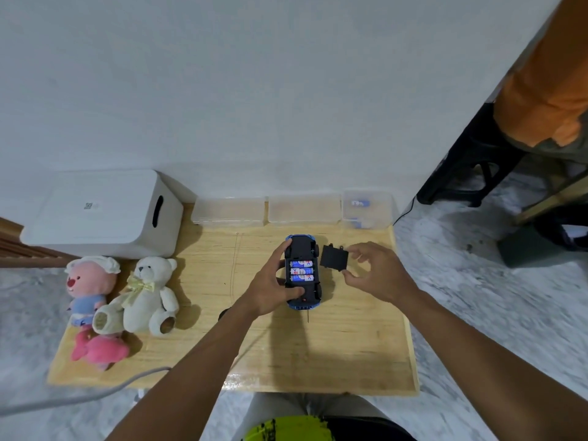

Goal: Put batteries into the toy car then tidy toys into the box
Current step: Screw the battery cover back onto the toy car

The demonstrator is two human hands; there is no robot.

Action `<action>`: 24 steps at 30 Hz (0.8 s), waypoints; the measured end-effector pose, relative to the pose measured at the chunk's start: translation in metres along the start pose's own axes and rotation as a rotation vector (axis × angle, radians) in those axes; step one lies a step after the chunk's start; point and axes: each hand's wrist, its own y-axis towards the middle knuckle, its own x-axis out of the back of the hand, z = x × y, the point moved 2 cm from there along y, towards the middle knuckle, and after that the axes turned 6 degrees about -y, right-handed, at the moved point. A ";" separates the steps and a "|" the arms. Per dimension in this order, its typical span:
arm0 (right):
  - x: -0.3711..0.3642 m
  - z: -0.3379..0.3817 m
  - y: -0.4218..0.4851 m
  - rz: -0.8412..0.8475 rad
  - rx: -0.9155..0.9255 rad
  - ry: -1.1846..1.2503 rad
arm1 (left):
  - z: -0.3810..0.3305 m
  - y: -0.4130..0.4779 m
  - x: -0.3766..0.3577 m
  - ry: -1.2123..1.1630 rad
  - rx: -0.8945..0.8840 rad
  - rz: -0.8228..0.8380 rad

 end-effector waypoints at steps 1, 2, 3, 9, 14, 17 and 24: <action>0.003 0.007 0.004 0.006 0.051 -0.001 | -0.002 0.000 0.000 0.004 -0.008 0.010; 0.005 0.015 0.007 0.017 0.107 -0.006 | -0.004 0.000 0.000 0.005 -0.018 0.019; 0.006 0.022 0.010 0.029 0.162 -0.015 | -0.005 0.001 -0.001 0.003 -0.024 0.027; 0.004 0.050 0.014 0.000 0.356 -0.089 | -0.017 -0.002 -0.001 -0.021 -0.039 0.045; 0.003 0.057 0.016 0.008 0.375 -0.073 | -0.022 -0.005 0.002 0.017 -0.058 0.042; 0.003 0.060 0.019 0.051 0.361 -0.082 | -0.022 -0.006 0.004 0.015 -0.060 0.038; 0.001 0.062 0.021 0.132 0.248 -0.041 | -0.028 -0.007 0.005 0.008 -0.071 0.023</action>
